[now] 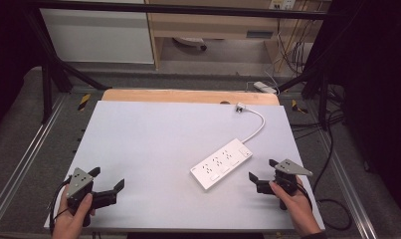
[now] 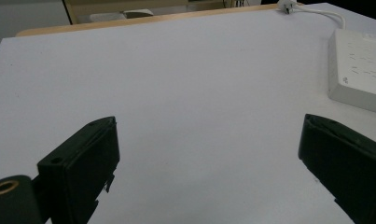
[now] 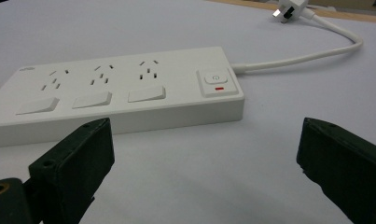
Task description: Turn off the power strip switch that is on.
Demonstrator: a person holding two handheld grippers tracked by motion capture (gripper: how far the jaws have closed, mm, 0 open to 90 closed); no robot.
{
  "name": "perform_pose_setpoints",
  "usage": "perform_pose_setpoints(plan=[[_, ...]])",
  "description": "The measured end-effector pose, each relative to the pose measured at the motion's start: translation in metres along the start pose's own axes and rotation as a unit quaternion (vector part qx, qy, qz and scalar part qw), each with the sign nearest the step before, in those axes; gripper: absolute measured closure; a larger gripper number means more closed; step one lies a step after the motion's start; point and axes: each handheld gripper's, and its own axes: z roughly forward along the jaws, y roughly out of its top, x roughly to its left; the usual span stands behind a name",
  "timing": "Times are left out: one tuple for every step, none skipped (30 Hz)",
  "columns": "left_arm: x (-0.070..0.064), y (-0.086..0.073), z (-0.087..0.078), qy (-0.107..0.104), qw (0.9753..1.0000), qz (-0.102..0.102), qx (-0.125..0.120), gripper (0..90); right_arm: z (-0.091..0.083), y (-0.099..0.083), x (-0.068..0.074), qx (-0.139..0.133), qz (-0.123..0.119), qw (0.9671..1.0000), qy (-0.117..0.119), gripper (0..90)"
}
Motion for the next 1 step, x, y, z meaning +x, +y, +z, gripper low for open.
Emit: perform_pose_setpoints(plan=[[-0.0001, -0.0001, 0.0002, -0.001, 1.0000, 0.000, 0.000, 5.1, 0.0009, 0.0005, 0.0004, 0.001, 0.001, 1.0000, -0.002, 4.0]])
